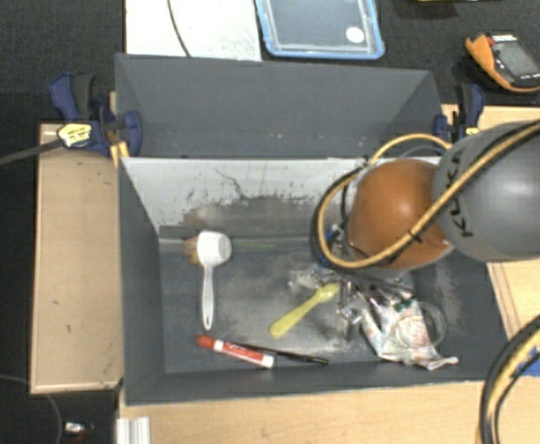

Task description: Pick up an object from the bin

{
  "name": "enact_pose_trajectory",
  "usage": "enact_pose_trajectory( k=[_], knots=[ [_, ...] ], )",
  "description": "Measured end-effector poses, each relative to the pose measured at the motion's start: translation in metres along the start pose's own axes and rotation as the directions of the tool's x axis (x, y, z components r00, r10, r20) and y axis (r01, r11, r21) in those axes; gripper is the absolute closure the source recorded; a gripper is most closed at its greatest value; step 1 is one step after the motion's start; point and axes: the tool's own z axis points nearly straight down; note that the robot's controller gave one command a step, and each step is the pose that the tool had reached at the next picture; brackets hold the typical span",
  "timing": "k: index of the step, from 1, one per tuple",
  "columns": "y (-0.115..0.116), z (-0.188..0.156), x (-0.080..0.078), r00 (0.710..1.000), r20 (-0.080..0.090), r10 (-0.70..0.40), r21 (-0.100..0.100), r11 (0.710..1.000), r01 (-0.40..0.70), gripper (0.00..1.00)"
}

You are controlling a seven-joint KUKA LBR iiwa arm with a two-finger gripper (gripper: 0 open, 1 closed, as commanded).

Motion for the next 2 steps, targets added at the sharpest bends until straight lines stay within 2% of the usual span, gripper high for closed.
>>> enact_pose_trajectory(
  k=[1, 2],
  knots=[
    [-0.014, -0.001, -0.002, 0.988, 0.007, 0.153, 0.003, 0.988, -0.153, 0.0],
    [-0.004, -0.002, -0.002, 1.0, 0.005, 0.03, 0.0, 1.0, -0.03, 1.0]
  ],
)
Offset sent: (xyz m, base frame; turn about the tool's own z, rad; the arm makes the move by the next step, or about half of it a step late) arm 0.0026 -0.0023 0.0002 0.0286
